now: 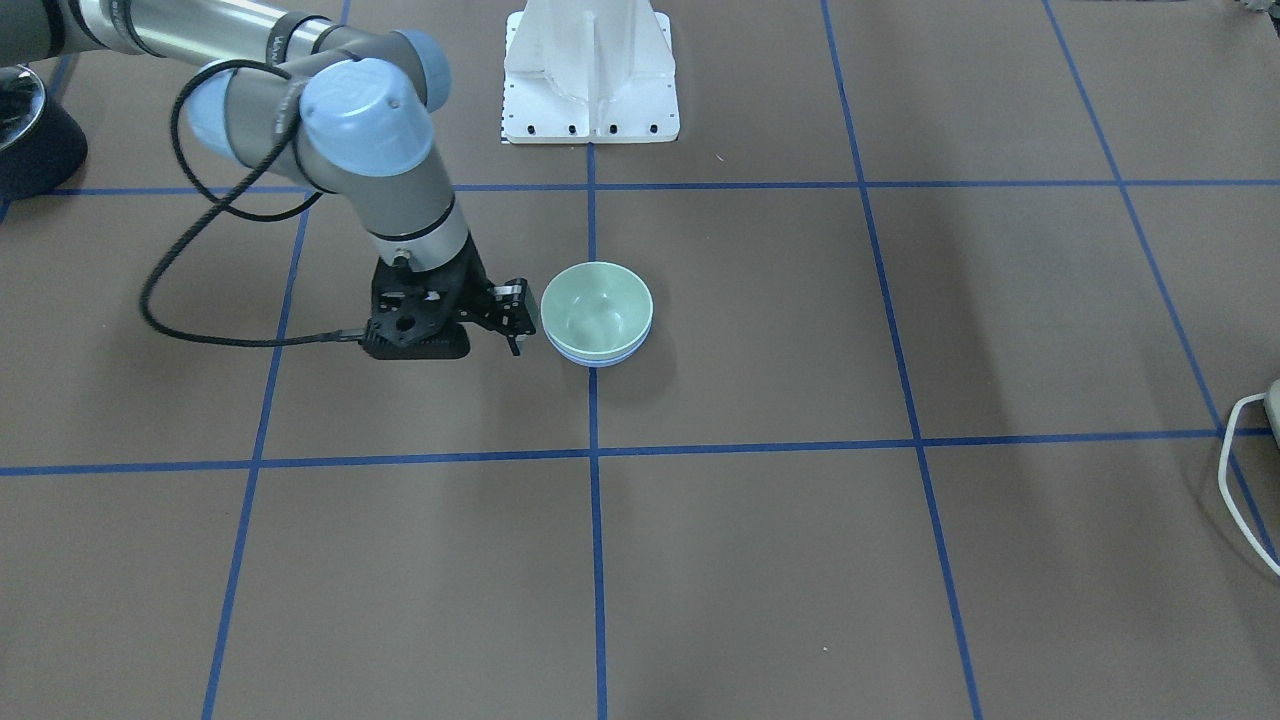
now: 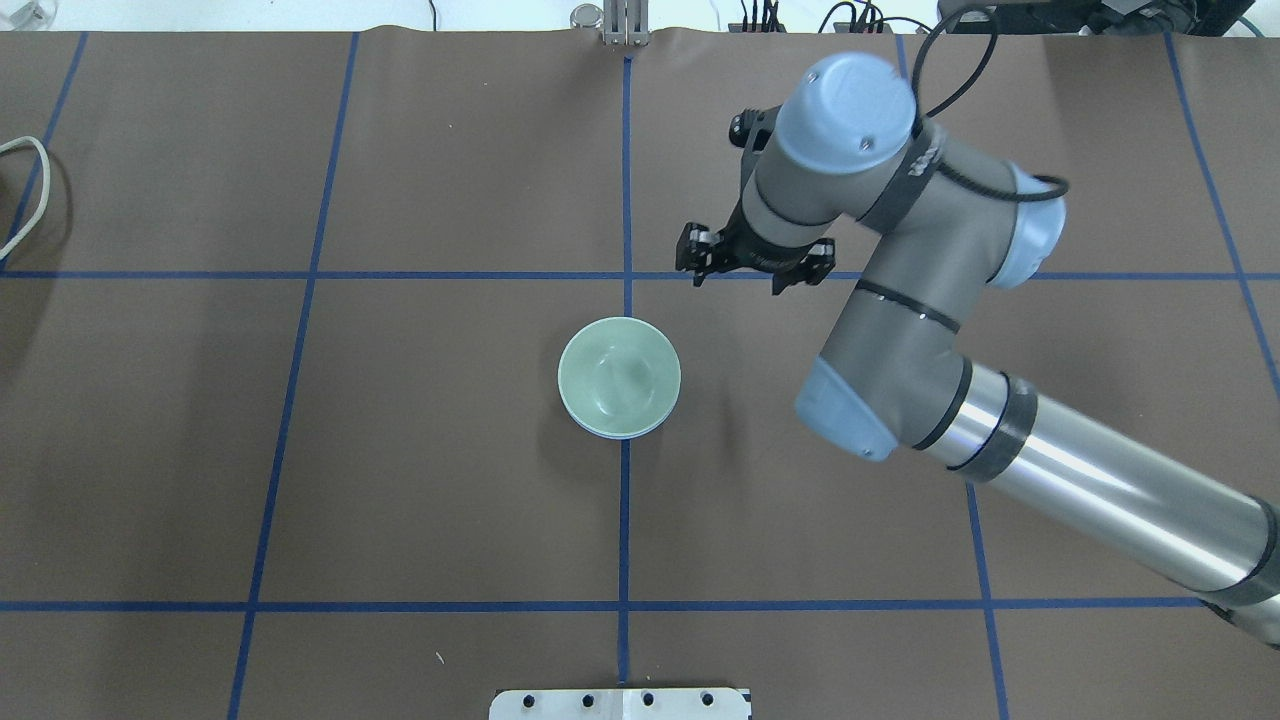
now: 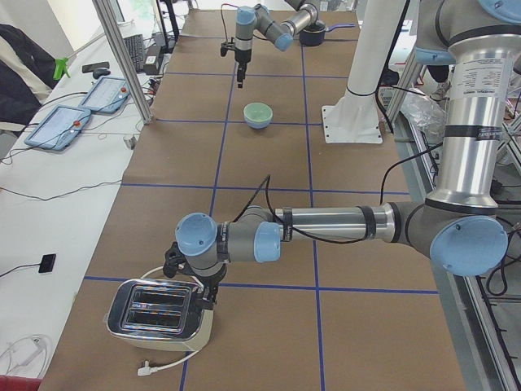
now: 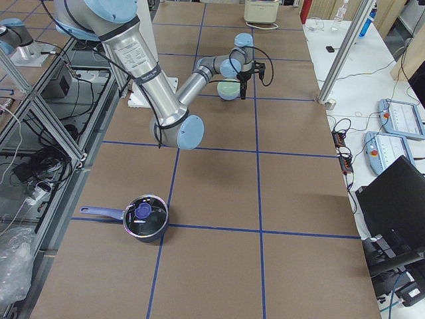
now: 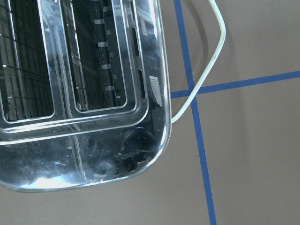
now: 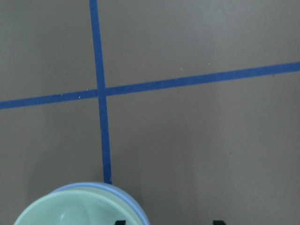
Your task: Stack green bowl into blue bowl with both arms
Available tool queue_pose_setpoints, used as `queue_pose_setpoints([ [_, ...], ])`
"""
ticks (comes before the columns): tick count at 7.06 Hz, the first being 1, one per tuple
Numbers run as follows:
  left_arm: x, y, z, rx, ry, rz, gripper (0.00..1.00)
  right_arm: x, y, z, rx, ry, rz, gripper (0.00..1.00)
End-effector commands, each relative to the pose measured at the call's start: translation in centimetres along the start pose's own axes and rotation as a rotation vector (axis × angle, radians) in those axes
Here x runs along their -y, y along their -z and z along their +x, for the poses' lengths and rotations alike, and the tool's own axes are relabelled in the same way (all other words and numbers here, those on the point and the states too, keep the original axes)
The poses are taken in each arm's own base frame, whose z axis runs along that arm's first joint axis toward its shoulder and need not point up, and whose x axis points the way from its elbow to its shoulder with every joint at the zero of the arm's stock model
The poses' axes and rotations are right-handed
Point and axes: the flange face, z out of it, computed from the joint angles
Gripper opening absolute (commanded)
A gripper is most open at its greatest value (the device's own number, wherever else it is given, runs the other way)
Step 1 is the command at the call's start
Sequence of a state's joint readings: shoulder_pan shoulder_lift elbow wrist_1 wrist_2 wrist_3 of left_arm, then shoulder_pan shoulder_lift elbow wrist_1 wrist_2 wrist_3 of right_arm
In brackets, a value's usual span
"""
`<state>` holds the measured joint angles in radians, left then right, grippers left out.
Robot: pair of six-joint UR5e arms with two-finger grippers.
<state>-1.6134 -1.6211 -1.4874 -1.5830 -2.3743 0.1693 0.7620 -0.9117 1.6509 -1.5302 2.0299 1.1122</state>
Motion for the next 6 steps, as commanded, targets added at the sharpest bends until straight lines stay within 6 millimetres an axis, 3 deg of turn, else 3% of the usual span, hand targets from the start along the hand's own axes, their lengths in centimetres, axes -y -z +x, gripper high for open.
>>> queue_pose_setpoints([
  [1,0.0,1.0,0.5,-0.003,0.038,0.011,0.98,8.8,5.8,13.2,-0.003,0.048,0.007,1.00],
  [2,-0.6,2.5,-0.6,-0.053,0.145,0.005,0.98,10.9,7.1,20.1,-0.032,0.088,0.014,1.00],
  [4,-1.6,6.8,1.4,-0.002,0.181,-0.004,0.98,13.6,10.2,32.7,-0.060,0.149,0.014,1.00],
  [6,-1.5,7.6,1.8,0.042,0.169,-0.003,0.98,12.0,11.7,47.0,-0.104,0.225,-0.010,1.00],
])
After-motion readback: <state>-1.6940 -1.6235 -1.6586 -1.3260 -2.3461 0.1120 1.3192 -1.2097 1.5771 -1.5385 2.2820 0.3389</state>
